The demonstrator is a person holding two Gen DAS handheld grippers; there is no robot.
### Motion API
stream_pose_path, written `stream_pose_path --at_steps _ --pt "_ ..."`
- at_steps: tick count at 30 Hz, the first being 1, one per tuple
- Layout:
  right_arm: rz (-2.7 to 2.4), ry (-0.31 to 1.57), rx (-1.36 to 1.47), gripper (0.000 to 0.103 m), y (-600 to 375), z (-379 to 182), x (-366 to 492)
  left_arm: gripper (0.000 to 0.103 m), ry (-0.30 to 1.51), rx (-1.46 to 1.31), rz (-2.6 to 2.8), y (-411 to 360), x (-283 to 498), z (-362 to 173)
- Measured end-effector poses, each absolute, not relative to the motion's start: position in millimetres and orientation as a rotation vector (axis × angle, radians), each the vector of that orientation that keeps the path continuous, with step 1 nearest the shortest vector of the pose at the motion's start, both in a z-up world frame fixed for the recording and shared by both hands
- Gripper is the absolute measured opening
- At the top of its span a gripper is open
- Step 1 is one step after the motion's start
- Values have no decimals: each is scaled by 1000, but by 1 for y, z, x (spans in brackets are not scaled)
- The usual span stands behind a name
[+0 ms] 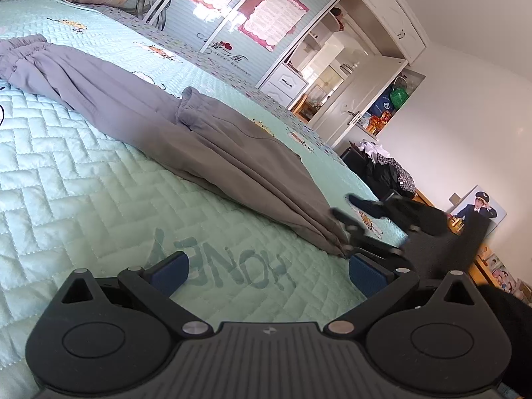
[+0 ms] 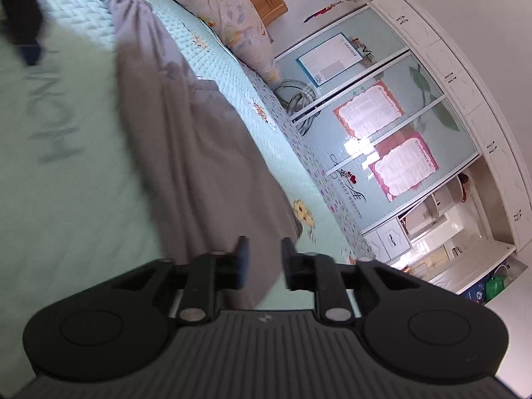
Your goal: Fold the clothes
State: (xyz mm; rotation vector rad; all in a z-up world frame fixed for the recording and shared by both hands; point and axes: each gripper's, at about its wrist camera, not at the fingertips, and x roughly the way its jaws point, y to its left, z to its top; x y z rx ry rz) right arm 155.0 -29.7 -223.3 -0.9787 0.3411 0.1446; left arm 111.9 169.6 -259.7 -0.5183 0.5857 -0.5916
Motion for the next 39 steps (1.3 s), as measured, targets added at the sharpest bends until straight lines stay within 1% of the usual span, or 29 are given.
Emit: stream_pose_path --at_steps 1,2,3,6,7,9,11,15,18,20,22,23,27,28,29,30,31,33,36,39 --pt "182 405 -965 23 -27 -228 158 102 585 -514 -592 169 111 -259" --pt "229 478 -945 0 -25 -232 159 102 584 -510 -593 169 111 -260" --pt "269 497 -915 2 -26 -231 154 102 584 -510 -594 169 111 -260" --pt "275 432 -820 3 -37 -208 142 102 583 -518 -584 163 112 -257" --pt "244 403 -780 5 -44 -197 146 102 582 -518 -581 162 112 -256" --pt "180 393 -677 13 -64 -178 176 102 578 -510 -576 160 112 -256" --pt "134 412 -573 15 -87 -165 215 102 574 -496 -573 157 111 -255" --pt "115 489 -415 15 -115 -173 293 102 571 -449 -566 151 110 -254" --pt "113 586 -321 15 -126 -198 349 102 571 -405 -563 145 111 -253" --pt "71 645 -230 27 -144 -211 377 102 572 -407 -569 146 113 -253" --pt "63 641 -124 28 -152 -211 358 102 573 -412 -574 147 115 -253" --pt "64 629 -116 28 -158 -207 350 102 573 -421 -576 148 116 -253" --pt "104 501 -82 31 -154 -192 318 102 576 -440 -581 146 120 -252" --pt "112 472 -56 35 -152 -188 319 102 576 -440 -580 145 121 -252" --pt "103 462 -39 43 -153 -186 327 102 577 -439 -579 144 121 -252" --pt "85 472 -26 48 -152 -188 336 102 576 -437 -577 144 121 -252" --pt "86 523 -25 50 -148 -197 348 102 576 -434 -576 143 121 -251" --pt "102 663 -52 47 -138 -220 372 102 574 -431 -575 143 120 -251" --pt "69 608 -67 48 -126 -215 352 102 573 -431 -579 143 118 -251" --pt "116 483 -105 50 -103 -201 322 102 574 -450 -578 144 119 -250"
